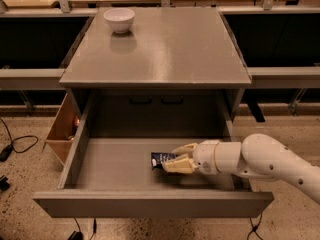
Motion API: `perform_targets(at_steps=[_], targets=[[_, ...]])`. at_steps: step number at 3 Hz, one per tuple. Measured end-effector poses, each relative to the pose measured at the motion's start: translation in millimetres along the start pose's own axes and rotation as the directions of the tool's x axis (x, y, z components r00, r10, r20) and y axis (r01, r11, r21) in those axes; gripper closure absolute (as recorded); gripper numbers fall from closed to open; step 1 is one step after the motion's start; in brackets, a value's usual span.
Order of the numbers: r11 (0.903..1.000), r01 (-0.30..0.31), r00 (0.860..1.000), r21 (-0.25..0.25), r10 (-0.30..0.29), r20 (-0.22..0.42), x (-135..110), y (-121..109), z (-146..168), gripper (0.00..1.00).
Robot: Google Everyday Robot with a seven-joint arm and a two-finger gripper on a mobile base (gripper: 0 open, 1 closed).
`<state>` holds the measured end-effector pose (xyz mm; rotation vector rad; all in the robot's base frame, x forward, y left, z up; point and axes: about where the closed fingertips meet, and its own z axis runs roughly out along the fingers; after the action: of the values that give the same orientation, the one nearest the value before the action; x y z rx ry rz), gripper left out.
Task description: Place rxbar blueberry into top drawer
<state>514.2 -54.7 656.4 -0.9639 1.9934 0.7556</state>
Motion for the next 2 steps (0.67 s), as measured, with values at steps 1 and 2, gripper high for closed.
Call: perform_targets(at_steps=[1,2], targets=[[1.0,0.0,1.0,0.0,0.0,0.0,0.0,0.0,0.0,0.56],[1.0,0.0,1.0,0.0,0.0,0.0,0.0,0.0,0.0,0.33]])
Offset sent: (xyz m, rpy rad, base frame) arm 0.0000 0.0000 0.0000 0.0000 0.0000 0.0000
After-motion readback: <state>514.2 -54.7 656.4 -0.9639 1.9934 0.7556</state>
